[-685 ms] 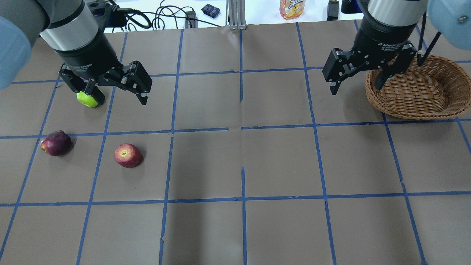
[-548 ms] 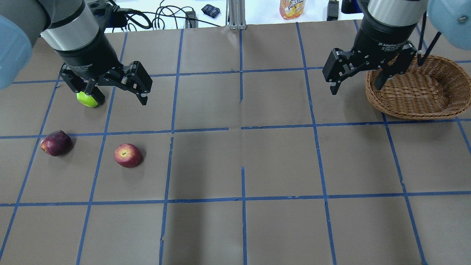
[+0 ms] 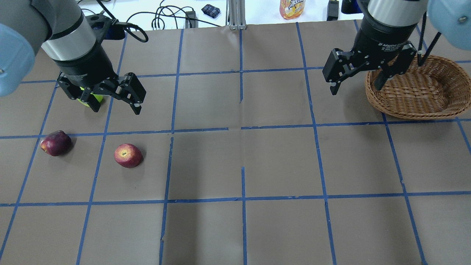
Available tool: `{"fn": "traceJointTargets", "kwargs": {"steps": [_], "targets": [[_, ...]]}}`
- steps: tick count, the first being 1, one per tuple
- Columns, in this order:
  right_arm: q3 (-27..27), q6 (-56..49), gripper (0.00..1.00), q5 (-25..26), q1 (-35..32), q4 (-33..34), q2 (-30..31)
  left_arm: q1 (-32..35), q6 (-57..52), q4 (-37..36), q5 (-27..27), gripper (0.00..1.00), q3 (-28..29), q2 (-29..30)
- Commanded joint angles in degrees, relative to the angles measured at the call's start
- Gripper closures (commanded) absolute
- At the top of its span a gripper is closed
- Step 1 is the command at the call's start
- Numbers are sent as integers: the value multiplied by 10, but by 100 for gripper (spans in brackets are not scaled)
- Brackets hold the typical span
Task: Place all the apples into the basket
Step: 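Move the left gripper down onto the bright red apple and grasp it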
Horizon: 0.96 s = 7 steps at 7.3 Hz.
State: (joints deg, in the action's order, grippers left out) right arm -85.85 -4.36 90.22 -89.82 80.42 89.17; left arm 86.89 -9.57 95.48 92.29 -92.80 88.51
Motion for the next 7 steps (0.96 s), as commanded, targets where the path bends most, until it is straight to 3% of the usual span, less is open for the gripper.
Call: {"fn": "traceJointTargets", "kwargs": {"steps": [1,2,3,5,7], "targets": [[0,0,0,0,0,0,0,-94,-45,-152,-19,0,-108,25],[0,0,0,0,0,0,0,-104,-74,-260,-24,0,-165,45],[0,0,0,0,0,0,0,-110,-82,-296,-19,0,-188,70],[0,0,0,0,0,0,0,-110,-89,-353,-26,0,-232,102],[0,0,0,0,0,0,0,-110,-88,-362,-25,0,-242,126]]}}
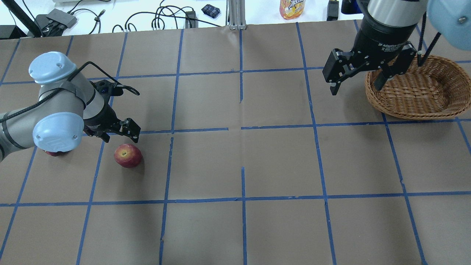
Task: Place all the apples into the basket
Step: 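Move the left gripper down onto the bright red apple and grasp it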
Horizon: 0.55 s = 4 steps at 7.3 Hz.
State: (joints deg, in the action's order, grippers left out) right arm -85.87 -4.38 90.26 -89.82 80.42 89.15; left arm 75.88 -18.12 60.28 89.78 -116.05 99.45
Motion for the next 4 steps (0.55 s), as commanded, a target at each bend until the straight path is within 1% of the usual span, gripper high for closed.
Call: {"fn": "traceJointTargets", "kwargs": {"steps": [1,4], "targets": [[0,2,0,-1,0,0,0,-1,-3,-11,1,0,-9,23],[0,2,0,-3,0,0,0,-2,-3,-8,1,0,-12,30]]}}
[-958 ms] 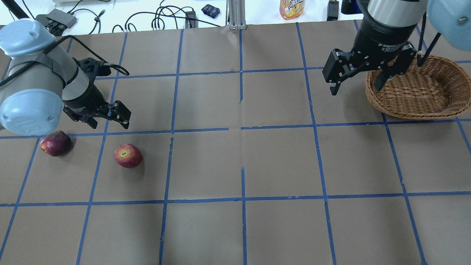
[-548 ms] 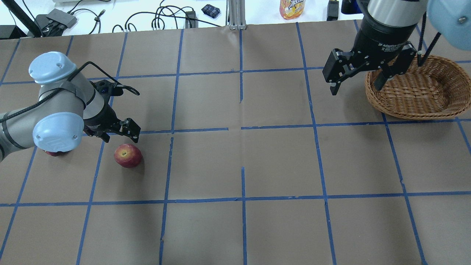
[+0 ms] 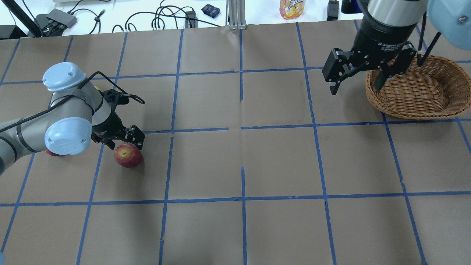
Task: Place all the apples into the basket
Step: 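Carry the bright red apple with the left gripper to table center, release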
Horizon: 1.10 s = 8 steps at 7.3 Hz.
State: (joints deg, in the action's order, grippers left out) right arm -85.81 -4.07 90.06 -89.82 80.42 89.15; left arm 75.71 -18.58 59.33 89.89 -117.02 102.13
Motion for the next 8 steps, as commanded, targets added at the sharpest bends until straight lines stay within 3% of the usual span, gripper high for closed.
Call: {"fn": "traceJointTargets", "kwargs": {"steps": [1,2,3,5,6,7,8], "targets": [[0,-1,0,1,1,0,0,0,4,-6,-2,0,-18,9],[-1,6,0,11,3,4,-3,0,-1,-36,0,0,-33,10],[4,1,0,8,10,4,-2,0,1,-76,21,99,-43,15],[-1,-1,0,8,9,4,-8,10,34,-89,35,100,-40,1],[-8,-1,0,7,9,2,-9,20,66,-51,-10,100,-14,-28],[-11,5,0,6,9,15,-7,75,182,-28,-83,100,32,-23],[-16,5,0,8,8,49,-8,141,253,-32,-95,100,56,-11]]}}
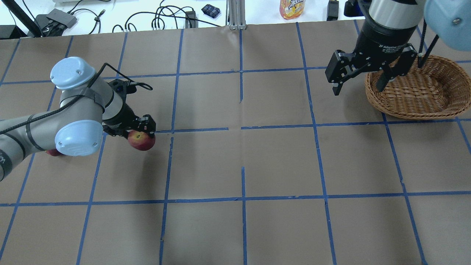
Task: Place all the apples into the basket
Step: 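Carry the bright red apple with the left gripper to table center, release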
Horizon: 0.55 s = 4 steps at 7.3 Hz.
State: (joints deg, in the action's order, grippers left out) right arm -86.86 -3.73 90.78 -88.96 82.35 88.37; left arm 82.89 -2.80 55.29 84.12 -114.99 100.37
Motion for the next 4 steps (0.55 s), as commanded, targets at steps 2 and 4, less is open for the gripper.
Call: {"fn": "traceJointTargets", "kwargs": {"steps": [2,4], "targets": [[-10,0,0,1,-1,33,0,173,262,-107,-47,100,48,56],[-35,4,0,0,0,35,0,247,382,-136,-46,100,91,98]]}}
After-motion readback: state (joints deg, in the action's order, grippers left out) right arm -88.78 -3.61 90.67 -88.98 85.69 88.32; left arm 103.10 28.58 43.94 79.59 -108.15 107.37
